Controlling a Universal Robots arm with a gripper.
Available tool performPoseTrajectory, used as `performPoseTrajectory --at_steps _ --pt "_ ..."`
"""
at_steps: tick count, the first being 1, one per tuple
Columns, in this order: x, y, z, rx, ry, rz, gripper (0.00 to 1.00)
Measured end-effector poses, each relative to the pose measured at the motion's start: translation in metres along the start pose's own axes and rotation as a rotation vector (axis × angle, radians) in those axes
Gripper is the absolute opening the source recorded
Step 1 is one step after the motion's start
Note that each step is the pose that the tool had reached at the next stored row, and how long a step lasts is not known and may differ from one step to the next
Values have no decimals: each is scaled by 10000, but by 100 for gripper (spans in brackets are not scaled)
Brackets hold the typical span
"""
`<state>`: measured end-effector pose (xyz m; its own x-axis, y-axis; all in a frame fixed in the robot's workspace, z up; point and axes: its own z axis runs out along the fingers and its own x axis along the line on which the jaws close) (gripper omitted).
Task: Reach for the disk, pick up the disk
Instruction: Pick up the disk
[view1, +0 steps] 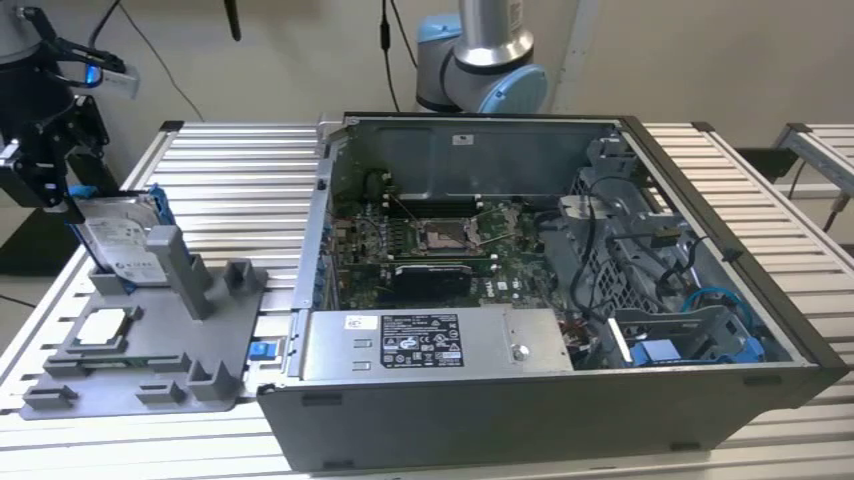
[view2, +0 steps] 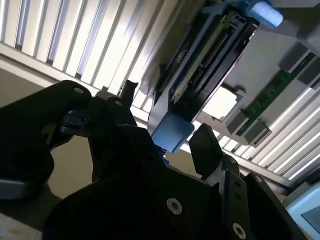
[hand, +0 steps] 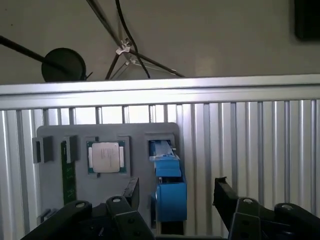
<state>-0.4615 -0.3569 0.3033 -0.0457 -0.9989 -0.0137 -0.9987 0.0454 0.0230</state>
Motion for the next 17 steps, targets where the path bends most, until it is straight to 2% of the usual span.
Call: performPoseTrajectory --at_steps 4,11,17 --pt "16 3 60 38 -29 -51 100" --pt "22 2 150 248 -86 -78 100" --pt "26 41 245 246 -150 -80 100"
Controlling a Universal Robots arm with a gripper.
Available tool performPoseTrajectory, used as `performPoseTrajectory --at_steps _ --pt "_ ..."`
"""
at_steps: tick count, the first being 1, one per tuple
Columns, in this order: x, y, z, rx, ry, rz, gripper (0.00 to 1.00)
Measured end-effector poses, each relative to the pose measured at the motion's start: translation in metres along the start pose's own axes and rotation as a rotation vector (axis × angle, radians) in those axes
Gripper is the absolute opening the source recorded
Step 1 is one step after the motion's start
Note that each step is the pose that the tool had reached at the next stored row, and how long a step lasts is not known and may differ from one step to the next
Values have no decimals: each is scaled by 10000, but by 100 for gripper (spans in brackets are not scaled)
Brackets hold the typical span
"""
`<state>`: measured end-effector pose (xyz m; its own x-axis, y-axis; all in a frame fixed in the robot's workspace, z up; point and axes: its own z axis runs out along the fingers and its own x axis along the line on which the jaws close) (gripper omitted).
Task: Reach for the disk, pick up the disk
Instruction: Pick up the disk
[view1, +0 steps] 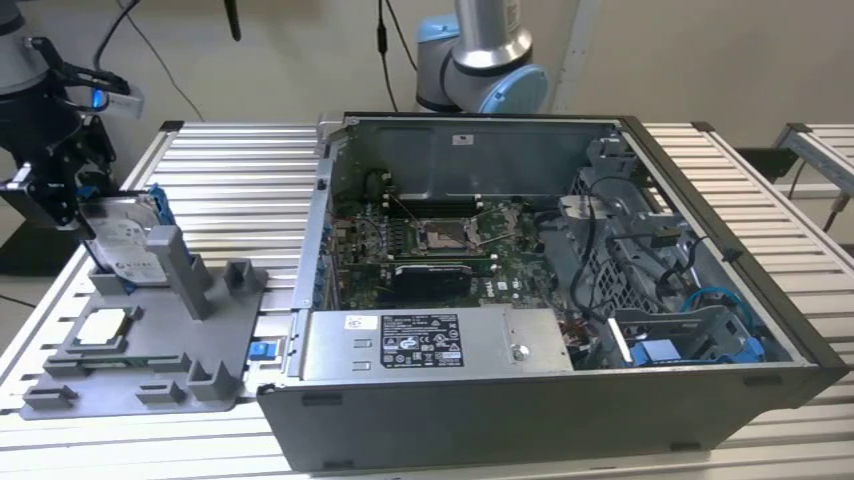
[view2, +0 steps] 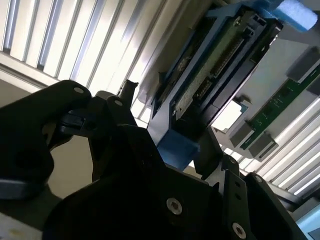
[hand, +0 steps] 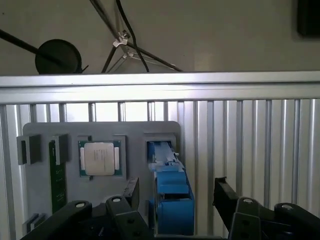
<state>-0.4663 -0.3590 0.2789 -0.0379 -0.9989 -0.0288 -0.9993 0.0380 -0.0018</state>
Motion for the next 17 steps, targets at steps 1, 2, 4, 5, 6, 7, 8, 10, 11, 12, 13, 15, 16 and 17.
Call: performPoseTrajectory --at_steps 1,2,4,5,6,7,8,10,11,12,13,15,16,17 --pt "1 6 15 -1 -10 -1 100" --pt "1 13 30 -1 -19 0 100" --pt "1 15 38 -2 -19 0 100" --pt "1 15 38 -2 -19 0 100" --pt "1 15 38 -3 -19 1 100" --pt "1 15 39 -2 -19 1 100" --pt "1 15 40 -2 -19 1 100" --pt "1 15 40 -1 -19 1 100" --pt "1 15 40 -2 -20 1 100" --pt "1 15 41 -1 -20 1 100" --pt "1 15 41 -1 -20 1 100" --pt "1 16 45 3 -21 1 100" --pt "1 17 51 6 -22 1 100" --pt "1 18 59 9 -22 1 100"
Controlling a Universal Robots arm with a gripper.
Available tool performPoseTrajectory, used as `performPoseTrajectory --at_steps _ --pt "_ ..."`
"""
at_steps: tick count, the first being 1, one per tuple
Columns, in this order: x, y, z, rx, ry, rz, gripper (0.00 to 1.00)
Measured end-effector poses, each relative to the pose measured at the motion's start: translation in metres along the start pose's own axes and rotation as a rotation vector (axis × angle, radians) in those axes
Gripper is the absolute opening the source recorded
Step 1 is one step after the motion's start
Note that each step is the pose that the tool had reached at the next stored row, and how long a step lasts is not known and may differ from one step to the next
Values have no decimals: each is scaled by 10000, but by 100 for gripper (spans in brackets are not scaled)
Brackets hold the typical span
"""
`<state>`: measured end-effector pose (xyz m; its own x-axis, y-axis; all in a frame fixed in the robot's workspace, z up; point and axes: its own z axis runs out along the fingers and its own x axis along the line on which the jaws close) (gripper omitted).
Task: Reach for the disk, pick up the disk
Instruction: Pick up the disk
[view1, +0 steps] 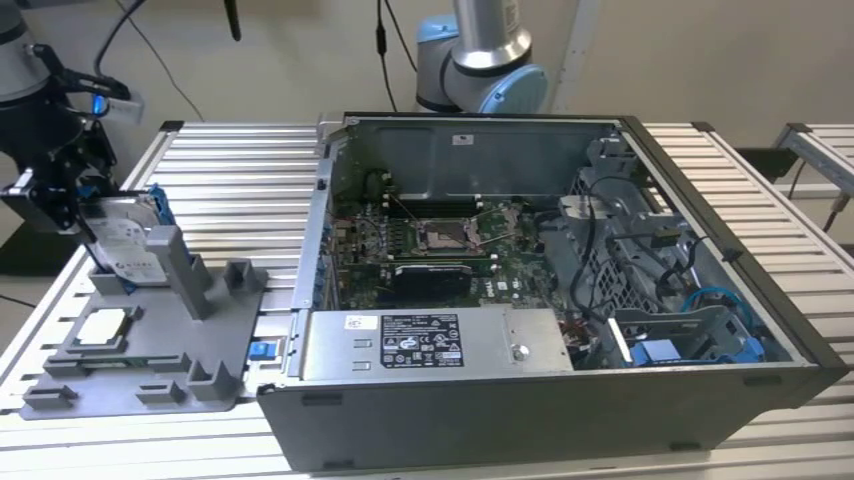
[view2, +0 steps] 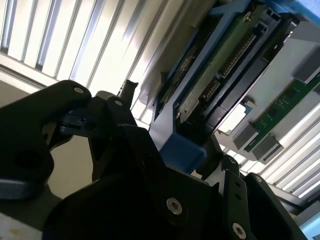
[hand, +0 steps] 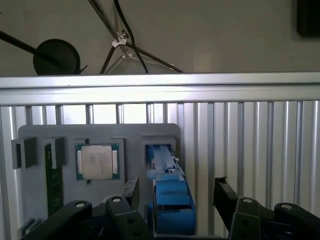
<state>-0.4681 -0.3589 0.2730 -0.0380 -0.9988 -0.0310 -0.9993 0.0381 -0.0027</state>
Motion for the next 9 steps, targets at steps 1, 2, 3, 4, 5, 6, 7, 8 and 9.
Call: performPoseTrajectory --at_steps 1,2,3,4,5,6,7,8,9 --pt "1 2 9 -2 1 -1 100" --pt "1 4 20 -2 2 0 100" --pt "2 5 32 -1 2 0 100" --pt "2 5 42 3 2 -1 100" --pt "2 5 51 7 2 -1 100" --pt "2 5 62 11 1 -1 100" --pt "3 5 70 14 1 -1 100" --pt "3 5 77 20 1 -1 100" --pt "3 5 83 25 1 -1 100"
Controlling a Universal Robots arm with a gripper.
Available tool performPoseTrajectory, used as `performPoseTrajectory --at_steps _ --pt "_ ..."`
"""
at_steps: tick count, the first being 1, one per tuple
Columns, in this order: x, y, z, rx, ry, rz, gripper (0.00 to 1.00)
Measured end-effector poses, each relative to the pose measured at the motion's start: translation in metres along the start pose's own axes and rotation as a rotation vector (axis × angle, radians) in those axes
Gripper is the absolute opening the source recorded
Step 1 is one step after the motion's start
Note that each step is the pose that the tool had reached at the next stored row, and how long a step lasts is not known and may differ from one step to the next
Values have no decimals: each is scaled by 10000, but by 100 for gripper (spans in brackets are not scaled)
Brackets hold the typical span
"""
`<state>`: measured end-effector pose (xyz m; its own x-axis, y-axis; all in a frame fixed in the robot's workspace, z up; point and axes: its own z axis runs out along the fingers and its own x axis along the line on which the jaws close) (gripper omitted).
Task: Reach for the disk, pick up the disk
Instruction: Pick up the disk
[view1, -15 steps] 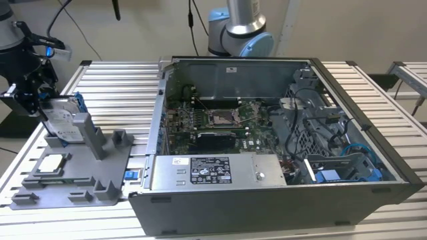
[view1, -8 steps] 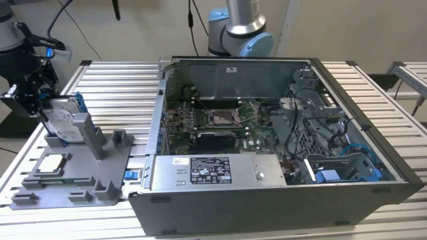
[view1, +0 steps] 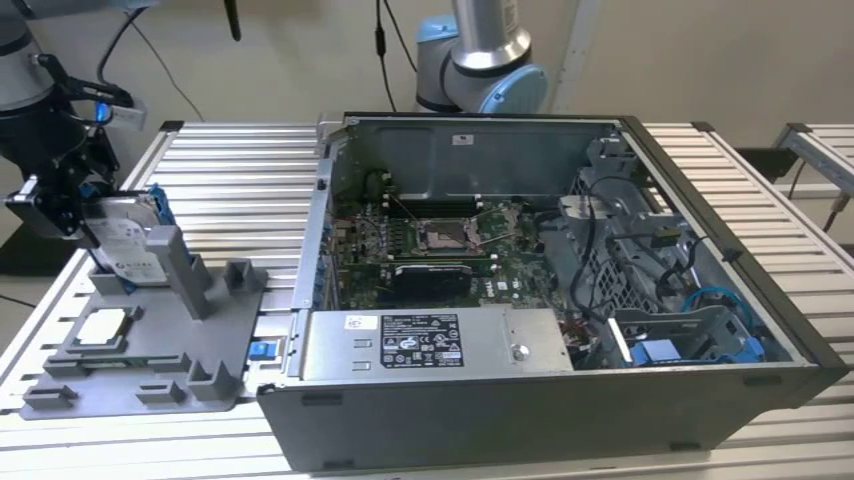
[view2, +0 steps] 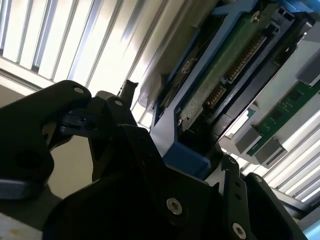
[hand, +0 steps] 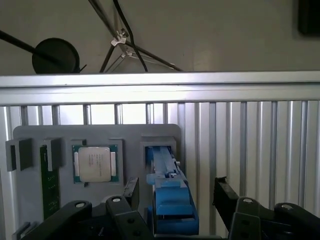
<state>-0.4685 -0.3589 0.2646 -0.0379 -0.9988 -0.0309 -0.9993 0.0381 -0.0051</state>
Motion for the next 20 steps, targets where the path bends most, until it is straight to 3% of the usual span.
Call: performPoseTrajectory --at_steps 3,4,20 --pt "0 0 15 7 1 0 100" --pt "1 1 15 7 1 0 0" --pt "0 0 21 9 0 0 0"
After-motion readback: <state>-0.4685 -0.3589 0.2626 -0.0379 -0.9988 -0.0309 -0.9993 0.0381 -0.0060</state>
